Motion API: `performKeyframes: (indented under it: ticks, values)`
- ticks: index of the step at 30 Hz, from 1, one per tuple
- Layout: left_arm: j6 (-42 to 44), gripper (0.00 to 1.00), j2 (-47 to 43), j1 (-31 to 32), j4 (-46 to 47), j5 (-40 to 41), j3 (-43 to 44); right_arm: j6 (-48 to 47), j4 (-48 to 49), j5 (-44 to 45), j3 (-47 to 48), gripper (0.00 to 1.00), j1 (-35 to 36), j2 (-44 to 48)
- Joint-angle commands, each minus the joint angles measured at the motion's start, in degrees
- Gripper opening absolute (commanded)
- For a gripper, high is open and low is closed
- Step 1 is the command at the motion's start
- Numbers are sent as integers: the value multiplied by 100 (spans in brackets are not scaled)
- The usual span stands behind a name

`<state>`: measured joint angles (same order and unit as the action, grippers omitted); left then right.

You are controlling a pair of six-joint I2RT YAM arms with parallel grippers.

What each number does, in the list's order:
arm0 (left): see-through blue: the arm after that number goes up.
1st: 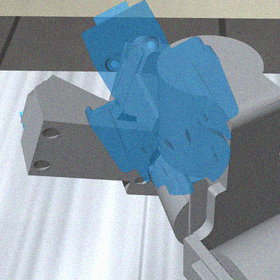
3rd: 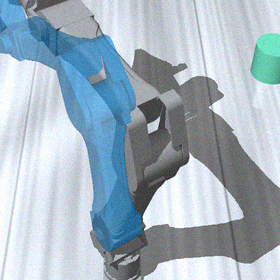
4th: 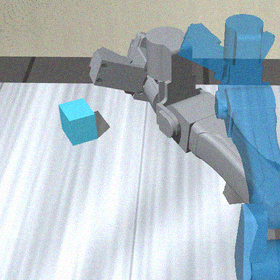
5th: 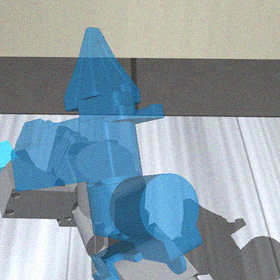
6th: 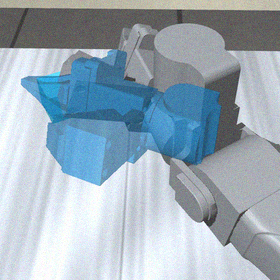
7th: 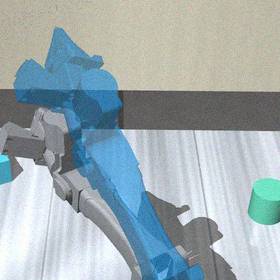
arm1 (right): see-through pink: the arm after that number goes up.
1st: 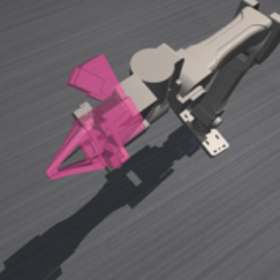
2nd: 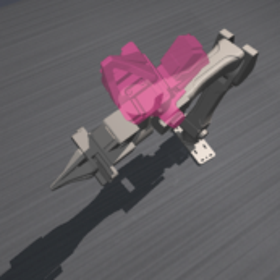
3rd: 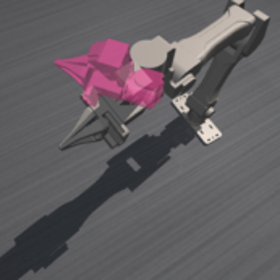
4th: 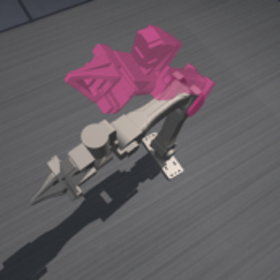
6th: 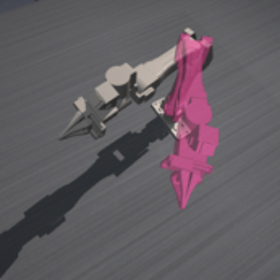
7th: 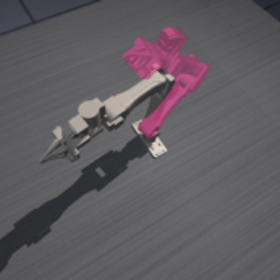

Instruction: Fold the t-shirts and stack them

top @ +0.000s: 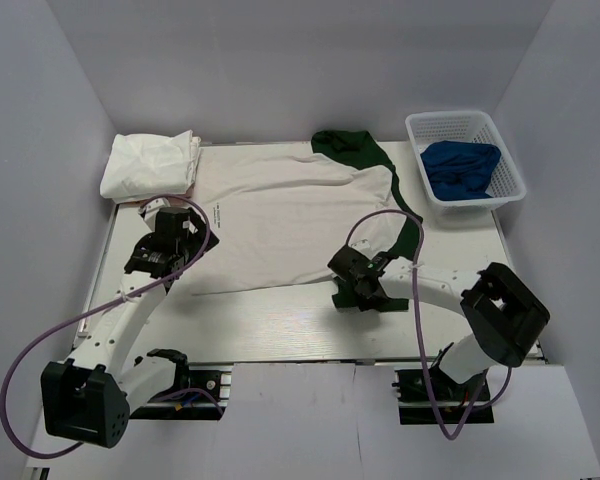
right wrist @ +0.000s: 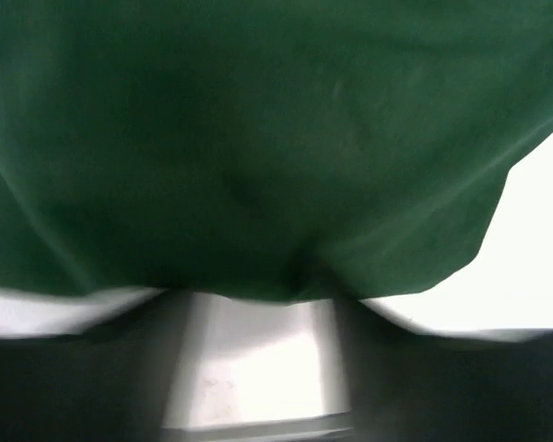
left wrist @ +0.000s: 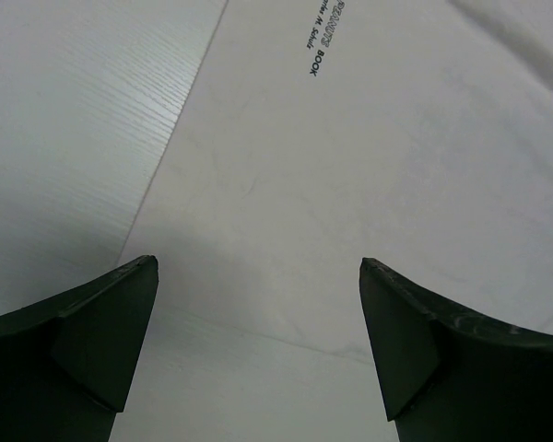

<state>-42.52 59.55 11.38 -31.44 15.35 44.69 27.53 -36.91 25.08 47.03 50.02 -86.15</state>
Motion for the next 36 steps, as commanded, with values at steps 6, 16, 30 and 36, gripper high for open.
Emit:
performKeyframes:
  ticks: [6,16,30,36]
  values:
    - [-46,100,74,-13,67,205,-4,104,-115,972,263,0,-27,194]
    - [-46,100,539,-118,314,205,-57,-1063,-168,972,1984,0,-536,-707]
    - [182,100,1709,-118,244,363,409,-4625,-704,93,7500,34,-2224,-4523]
    - [183,100,1990,-118,191,363,515,-3959,-284,94,6893,63,-2251,-3976]
